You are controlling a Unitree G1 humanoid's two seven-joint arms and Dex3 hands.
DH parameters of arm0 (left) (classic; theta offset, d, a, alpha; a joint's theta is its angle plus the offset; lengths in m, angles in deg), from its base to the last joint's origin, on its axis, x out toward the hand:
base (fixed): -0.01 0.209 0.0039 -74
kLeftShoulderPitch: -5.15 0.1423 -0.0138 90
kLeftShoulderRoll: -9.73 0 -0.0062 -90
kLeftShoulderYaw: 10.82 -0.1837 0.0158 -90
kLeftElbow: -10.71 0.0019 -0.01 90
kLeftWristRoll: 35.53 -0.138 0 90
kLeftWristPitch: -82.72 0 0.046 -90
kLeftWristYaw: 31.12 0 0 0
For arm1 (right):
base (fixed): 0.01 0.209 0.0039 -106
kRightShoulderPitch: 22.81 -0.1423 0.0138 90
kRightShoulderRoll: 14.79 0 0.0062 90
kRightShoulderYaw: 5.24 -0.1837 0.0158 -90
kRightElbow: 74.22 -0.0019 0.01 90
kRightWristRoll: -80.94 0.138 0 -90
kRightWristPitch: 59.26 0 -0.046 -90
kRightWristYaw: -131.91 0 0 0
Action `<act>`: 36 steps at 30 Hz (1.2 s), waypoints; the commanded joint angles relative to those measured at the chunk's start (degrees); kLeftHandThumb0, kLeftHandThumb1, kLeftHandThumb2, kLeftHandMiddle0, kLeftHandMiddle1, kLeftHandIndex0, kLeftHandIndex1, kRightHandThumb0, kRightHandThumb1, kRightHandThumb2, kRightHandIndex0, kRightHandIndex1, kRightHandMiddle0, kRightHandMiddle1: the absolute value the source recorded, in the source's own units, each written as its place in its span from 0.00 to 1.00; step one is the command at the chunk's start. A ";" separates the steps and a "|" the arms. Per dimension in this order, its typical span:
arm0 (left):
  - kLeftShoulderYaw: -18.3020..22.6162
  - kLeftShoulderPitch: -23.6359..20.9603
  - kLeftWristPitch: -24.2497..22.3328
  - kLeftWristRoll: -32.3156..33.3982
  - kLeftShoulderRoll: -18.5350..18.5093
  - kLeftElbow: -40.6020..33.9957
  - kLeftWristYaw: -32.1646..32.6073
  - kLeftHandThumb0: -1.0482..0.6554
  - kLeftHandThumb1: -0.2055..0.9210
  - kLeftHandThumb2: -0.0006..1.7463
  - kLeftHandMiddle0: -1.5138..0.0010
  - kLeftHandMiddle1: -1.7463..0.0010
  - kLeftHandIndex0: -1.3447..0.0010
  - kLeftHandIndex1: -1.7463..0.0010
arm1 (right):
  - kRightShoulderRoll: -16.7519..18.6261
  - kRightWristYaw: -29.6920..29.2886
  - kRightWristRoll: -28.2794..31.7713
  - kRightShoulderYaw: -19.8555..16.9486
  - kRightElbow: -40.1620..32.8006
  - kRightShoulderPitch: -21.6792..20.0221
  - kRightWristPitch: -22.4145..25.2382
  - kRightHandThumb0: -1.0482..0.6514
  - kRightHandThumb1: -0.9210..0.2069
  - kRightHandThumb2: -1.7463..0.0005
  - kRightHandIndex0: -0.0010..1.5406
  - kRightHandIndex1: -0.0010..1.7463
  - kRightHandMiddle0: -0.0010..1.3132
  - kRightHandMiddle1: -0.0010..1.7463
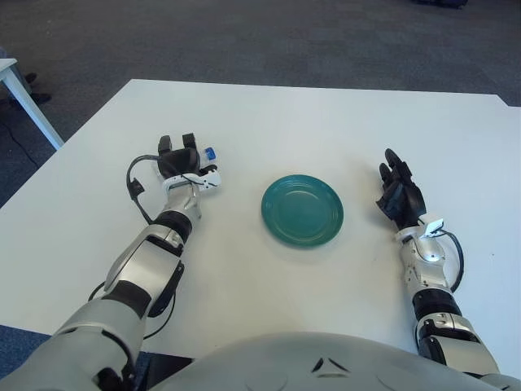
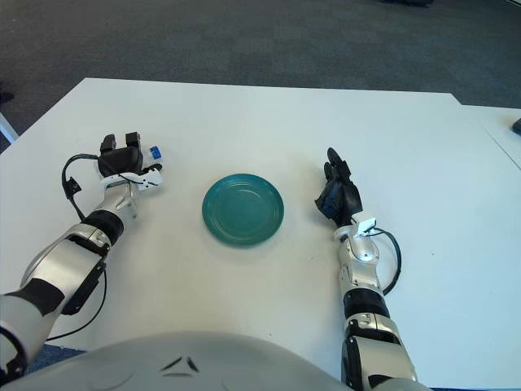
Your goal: Put the bottle into the plate.
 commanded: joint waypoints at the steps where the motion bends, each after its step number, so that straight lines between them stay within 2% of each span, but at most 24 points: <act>1: -0.42 5.21 1.15 2.62 2.61 4.56 -3.21 0.00 1.00 0.36 0.69 0.98 0.99 0.54 | 0.48 1.58 0.60 -0.58 4.57 3.37 -1.32 0.00 0.00 0.35 0.01 0.00 0.01 0.07; 2: -0.40 5.26 1.45 2.66 2.65 4.83 -3.11 0.00 1.00 0.35 0.68 0.97 0.99 0.51 | 0.42 2.06 0.86 -0.71 4.85 3.33 -1.86 0.00 0.00 0.35 0.01 0.00 0.01 0.07; 3: -0.39 5.26 1.64 2.69 2.69 5.01 -2.99 0.00 1.00 0.34 0.67 0.93 0.98 0.48 | 0.37 2.40 1.05 -0.82 5.07 3.26 -2.17 0.00 0.00 0.35 0.01 0.00 0.01 0.07; 6: -0.19 5.50 2.81 2.89 2.71 5.38 -2.11 0.02 1.00 0.22 0.76 0.49 0.97 0.29 | 0.24 3.69 1.82 -1.38 5.65 3.12 -3.26 0.00 0.00 0.35 0.01 0.00 0.00 0.08; 8: -0.02 5.63 3.41 3.04 2.75 5.53 -1.60 0.09 0.98 0.15 0.78 0.32 0.96 0.22 | 0.23 4.42 2.28 -1.77 6.02 3.00 -3.92 0.00 0.00 0.35 0.01 0.00 0.00 0.08; 12: 0.28 5.79 4.36 3.34 2.82 5.99 -1.43 0.19 0.97 0.07 0.78 0.09 0.93 0.11 | 0.27 5.88 3.36 -2.61 6.27 2.90 -4.97 0.00 0.00 0.35 0.01 0.00 0.00 0.08; 13: 0.32 5.84 4.57 3.39 2.82 6.14 -1.48 0.21 0.97 0.06 0.74 0.06 0.89 0.08 | 0.26 6.21 3.58 -2.83 6.36 2.84 -5.20 0.00 0.00 0.35 0.01 0.00 0.00 0.08; 14: 0.32 5.86 4.77 3.37 2.80 6.35 -1.55 0.22 0.96 0.06 0.73 0.05 0.88 0.07 | 0.27 6.49 3.77 -3.03 6.48 2.76 -5.40 0.00 0.00 0.35 0.02 0.00 0.00 0.08; 15: 0.33 5.86 4.91 3.34 2.78 6.50 -1.60 0.28 0.91 0.16 0.70 0.03 0.78 0.10 | 0.28 6.71 3.90 -3.18 6.59 2.69 -5.54 0.00 0.00 0.35 0.02 0.01 0.00 0.08; 16: 0.27 5.84 5.11 3.26 2.72 6.75 -1.73 0.30 0.88 0.21 0.69 0.02 0.75 0.10 | 0.34 6.96 4.11 -3.39 6.67 2.62 -5.69 0.00 0.00 0.35 0.02 0.01 0.00 0.08; 18: 0.24 5.76 5.38 3.20 2.68 7.13 -1.93 0.34 0.76 0.39 0.64 0.01 0.67 0.09 | 0.36 7.47 4.51 -3.83 6.79 2.52 -5.92 0.00 0.00 0.35 0.03 0.01 0.00 0.09; 21: 0.35 5.64 5.59 3.27 2.78 7.50 -2.06 0.52 0.51 0.66 0.59 0.02 0.65 0.03 | 0.29 8.05 4.84 -4.33 6.98 2.37 -6.07 0.01 0.00 0.35 0.04 0.01 0.01 0.09; 23: 0.47 5.58 5.76 3.37 2.85 7.69 -2.10 0.57 0.44 0.74 0.56 0.05 0.64 0.01 | 0.28 8.30 4.83 -4.56 7.19 2.24 -6.13 0.01 0.00 0.35 0.04 0.01 0.01 0.10; 28: 0.50 5.40 6.26 3.69 3.14 8.25 -2.04 0.61 0.35 0.80 0.50 0.12 0.60 0.00 | 0.30 8.73 4.71 -5.07 7.63 1.95 -6.23 0.01 0.00 0.35 0.05 0.01 0.00 0.10; 36: 1.57 5.09 8.54 5.64 3.69 8.35 -0.99 0.61 0.30 0.81 0.44 0.20 0.56 0.00 | 0.10 9.28 4.68 -5.70 8.30 1.40 -6.15 0.01 0.00 0.35 0.05 0.01 0.00 0.11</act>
